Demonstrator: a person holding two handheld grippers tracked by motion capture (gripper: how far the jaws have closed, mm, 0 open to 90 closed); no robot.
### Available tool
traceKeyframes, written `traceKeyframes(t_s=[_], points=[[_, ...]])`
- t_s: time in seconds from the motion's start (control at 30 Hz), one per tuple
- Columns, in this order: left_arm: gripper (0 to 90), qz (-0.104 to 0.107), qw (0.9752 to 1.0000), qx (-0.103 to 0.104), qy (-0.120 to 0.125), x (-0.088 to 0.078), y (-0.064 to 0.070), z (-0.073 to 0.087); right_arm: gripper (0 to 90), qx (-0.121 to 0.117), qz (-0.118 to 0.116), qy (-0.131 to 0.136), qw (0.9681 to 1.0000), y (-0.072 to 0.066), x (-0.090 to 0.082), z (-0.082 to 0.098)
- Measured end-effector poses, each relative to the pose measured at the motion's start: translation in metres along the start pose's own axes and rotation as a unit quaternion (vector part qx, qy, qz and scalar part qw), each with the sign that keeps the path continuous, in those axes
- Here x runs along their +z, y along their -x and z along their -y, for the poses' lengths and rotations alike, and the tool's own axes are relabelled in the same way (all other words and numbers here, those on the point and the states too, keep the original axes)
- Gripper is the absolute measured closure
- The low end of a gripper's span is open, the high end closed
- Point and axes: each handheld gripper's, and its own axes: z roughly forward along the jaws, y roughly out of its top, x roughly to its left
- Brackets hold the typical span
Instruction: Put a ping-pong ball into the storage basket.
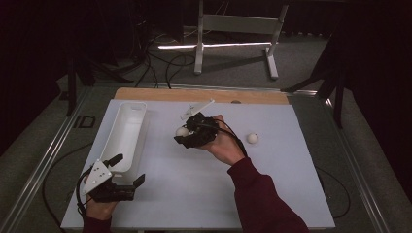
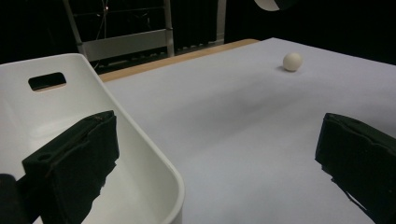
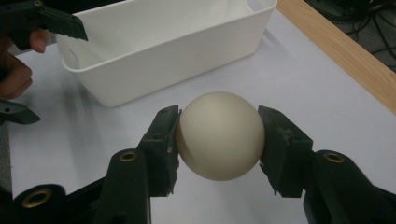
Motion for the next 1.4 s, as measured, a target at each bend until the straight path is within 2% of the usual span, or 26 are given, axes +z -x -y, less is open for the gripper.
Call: traceKeyframes(t_s=[0.7, 1.13, 1.4], points=[[0.3, 0.004, 1.0, -0.001, -0.001, 0.0, 0.0, 0.0, 50.6, -0.01, -0.006, 0.011, 0.9999, -0.007, 0.012, -0.008], [0.3, 0.004, 1.0, -0.001, 0.0, 0.0, 0.0, 0.0, 50.6, 0.001, -0.014, 0.024, 0.9996, -0.008, 0.018, -0.012], [0.3, 0.004, 1.0, -0.001, -0.001, 0.0, 0.0, 0.0, 50.6, -0.002, -0.014, 0.034, 0.9993, -0.012, 0.021, -0.017]])
